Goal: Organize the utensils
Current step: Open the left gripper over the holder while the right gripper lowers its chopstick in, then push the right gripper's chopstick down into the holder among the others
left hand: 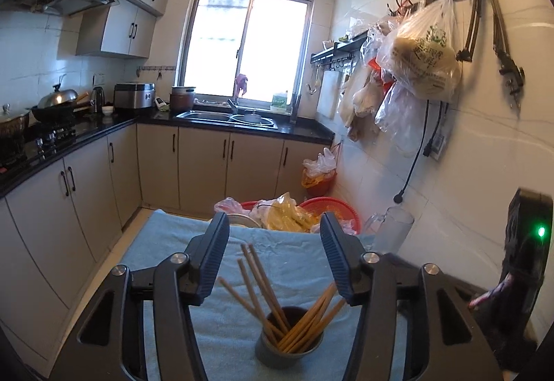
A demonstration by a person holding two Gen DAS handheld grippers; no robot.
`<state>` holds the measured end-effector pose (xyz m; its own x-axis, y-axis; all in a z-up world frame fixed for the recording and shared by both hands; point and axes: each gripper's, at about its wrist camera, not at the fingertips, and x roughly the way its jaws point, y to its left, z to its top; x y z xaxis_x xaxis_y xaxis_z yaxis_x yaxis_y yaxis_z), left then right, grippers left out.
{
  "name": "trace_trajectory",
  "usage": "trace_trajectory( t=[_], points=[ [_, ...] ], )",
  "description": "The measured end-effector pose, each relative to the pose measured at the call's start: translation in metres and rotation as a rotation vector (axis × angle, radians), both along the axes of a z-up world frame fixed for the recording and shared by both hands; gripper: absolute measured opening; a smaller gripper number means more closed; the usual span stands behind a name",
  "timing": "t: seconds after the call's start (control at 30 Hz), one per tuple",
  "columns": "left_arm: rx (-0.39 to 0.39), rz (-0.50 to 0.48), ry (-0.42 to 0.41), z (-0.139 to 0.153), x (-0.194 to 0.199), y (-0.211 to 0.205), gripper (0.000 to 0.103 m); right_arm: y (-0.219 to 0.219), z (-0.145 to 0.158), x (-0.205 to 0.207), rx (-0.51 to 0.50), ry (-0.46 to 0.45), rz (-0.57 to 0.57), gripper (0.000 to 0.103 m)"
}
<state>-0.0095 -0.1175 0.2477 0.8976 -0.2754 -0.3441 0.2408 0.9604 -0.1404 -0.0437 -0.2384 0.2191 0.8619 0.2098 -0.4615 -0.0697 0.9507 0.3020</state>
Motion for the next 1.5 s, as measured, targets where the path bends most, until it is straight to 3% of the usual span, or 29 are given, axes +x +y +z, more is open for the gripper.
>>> trace_trajectory(
  t=[0.17, 0.47, 0.6, 1.13, 1.37, 1.43, 1.47, 1.5],
  points=[
    [0.046, 0.017, 0.016, -0.006, -0.005, -0.002, 0.053, -0.006, -0.001, -0.009, 0.005, 0.007, -0.017, 0.024],
    [0.127, 0.055, 0.083, -0.026, 0.004, -0.003, 0.054, -0.016, -0.009, -0.018, -0.012, 0.031, -0.063, 0.041],
    [0.145, 0.061, 0.112, -0.036, 0.009, 0.0, 0.054, -0.019, -0.019, -0.015, -0.013, 0.061, -0.071, 0.044],
    [0.075, 0.063, 0.213, -0.077, 0.026, 0.04, 0.063, -0.012, -0.056, 0.008, 0.001, 0.153, -0.054, 0.046],
    [0.015, 0.001, 0.269, -0.09, 0.052, 0.036, 0.063, -0.007, -0.07, 0.026, 0.005, 0.184, -0.042, 0.046],
    [-0.002, -0.029, 0.287, -0.092, 0.058, 0.033, 0.063, -0.005, -0.072, 0.03, 0.001, 0.188, -0.036, 0.033],
    [-0.008, -0.041, 0.295, -0.093, 0.061, 0.031, 0.059, -0.004, -0.073, 0.032, 0.0, 0.19, -0.026, 0.02],
    [-0.015, -0.056, 0.3, -0.093, 0.062, 0.028, 0.045, -0.004, -0.074, 0.034, 0.0, 0.194, -0.017, 0.014]
  ],
)
